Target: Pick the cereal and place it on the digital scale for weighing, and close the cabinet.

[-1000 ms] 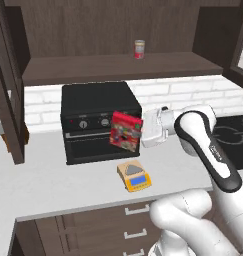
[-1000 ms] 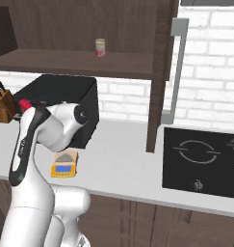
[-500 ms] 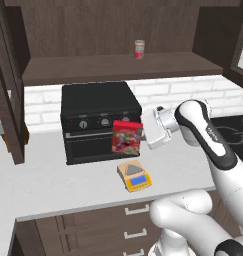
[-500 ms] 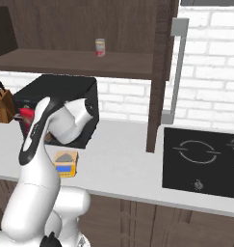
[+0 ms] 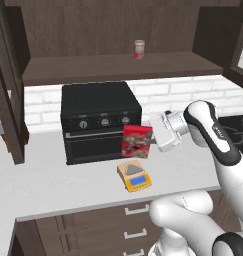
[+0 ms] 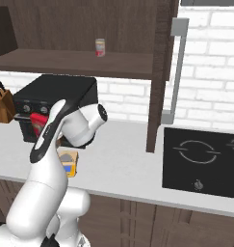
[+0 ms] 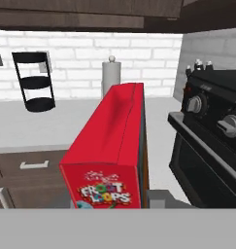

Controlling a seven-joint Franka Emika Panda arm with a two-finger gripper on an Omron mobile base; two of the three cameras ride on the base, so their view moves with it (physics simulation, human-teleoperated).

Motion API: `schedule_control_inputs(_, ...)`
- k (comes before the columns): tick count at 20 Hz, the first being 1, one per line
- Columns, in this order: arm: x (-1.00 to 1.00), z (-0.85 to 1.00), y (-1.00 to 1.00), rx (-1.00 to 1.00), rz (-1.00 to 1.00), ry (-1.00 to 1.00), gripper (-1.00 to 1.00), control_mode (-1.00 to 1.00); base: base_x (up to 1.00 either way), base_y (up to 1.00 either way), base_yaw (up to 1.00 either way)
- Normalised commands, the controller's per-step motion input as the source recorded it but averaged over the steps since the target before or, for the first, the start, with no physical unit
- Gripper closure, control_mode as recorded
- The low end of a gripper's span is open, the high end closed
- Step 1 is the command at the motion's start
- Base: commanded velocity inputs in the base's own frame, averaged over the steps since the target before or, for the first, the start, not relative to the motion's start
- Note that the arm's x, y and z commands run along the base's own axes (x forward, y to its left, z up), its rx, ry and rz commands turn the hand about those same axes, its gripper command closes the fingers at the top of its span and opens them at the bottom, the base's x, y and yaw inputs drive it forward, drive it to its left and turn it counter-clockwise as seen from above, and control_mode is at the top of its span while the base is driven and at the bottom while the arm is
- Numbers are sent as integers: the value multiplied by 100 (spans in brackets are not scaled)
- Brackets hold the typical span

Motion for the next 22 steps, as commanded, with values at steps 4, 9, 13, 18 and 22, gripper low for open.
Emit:
schedule_control_inputs(4,0,-31,-18,-1,0,11,100,-100,0,0,0)
schedule_control_inputs(9,2,-35,-5,-2,0,11,100,-100,0,0,0)
schedule_control_inputs(13,2,-30,-4,0,0,4,100,-100,0,0,0)
schedule_control_inputs(18,0,-17,-4,0,0,0,100,-100,0,0,0)
schedule_control_inputs(22,0,-12,-2,0,0,0,100,-100,0,0,0)
